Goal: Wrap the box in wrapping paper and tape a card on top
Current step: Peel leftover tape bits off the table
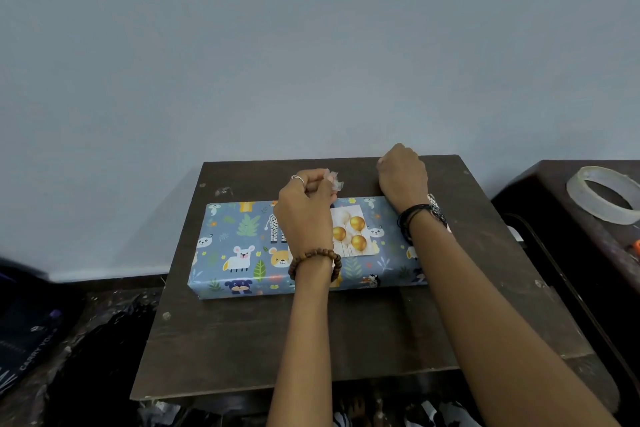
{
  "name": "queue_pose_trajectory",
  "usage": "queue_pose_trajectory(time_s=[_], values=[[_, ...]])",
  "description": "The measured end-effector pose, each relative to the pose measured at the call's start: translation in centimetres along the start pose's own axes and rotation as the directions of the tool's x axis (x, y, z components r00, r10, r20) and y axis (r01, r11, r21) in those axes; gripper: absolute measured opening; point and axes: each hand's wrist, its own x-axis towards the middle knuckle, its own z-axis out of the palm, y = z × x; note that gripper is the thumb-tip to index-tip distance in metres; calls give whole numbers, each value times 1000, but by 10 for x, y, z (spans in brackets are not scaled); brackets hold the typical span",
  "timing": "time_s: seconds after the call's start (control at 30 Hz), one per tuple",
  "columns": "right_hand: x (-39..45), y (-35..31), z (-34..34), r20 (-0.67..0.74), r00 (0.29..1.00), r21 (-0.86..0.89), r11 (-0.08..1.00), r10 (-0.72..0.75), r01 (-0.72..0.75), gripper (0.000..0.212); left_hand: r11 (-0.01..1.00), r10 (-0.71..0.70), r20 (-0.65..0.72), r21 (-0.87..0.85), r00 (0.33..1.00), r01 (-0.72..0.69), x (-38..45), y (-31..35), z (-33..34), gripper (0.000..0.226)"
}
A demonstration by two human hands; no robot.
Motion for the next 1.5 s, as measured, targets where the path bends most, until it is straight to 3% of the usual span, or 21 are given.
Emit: queue_pose_trajectory(time_s=[0.1, 0.23, 0.33, 0.47, 0.57, 0.73, 0.83, 0.93, 1.03, 1.1, 1.23, 1.37, 1.5], values=[[-3, 1, -4, -96, 995, 276, 961, 6, 21, 19, 1000, 5, 17, 10, 1000, -5, 0, 1, 0, 15], [-22, -2, -14, -168, 982, 627, 759, -89, 176, 11, 1000, -4, 24, 18, 1000, 4, 1, 0, 1, 19], [-45, -13, -16, -116, 986, 767, 620, -117, 164, 9, 999, -35, 50, -2, 998, 35, 3, 1, 0, 20], [-60, -25, -11, -42, 975, 744, 645, -216, 175, 8, 991, -68, 113, -108, 991, 80, 0, 5, -6, 23], [-63, -26, -18, -12, 965, 757, 627, -264, 181, 13, 986, -56, 159, -148, 986, 80, -2, 7, -12, 2], [-73, -21, -32, 20, 963, 786, 599, -268, 151, 10, 967, -90, 220, -213, 971, 138, -4, 7, -18, 7], [-83, -16, -38, 48, 963, 819, 563, -265, 114, 17, 953, -136, 181, -244, 974, 179, -6, 6, -20, 7], [-93, -13, -44, 69, 946, 772, 618, -318, 152, 28, 942, -136, 128, -290, 982, 168, -10, 9, -23, 11], [-104, -8, -48, 283, 863, 609, 773, -419, 176, 61, 931, -114, 67, -341, 991, 130, -15, 12, -29, 12], [-112, -5, -48, 364, 813, 525, 821, -454, 223, 78, 934, -91, 12, -347, 996, 90, -14, 13, -34, 11], [-123, 2, -35, 297, 755, 253, 810, -585, 529, 75, 959, -25, -112, -285, 993, -8, -10, 12, -47, 14], [-132, 3, -21, 170, 766, 51, 782, -620, 622, 71, 982, 23, -145, -183, 989, -50, -8, 5, -54, 16], [-138, -2, -21, 60, 767, -40, 766, -639, 641, 60, 982, 28, -158, -179, 987, -56, -9, 5, -53, 20]])
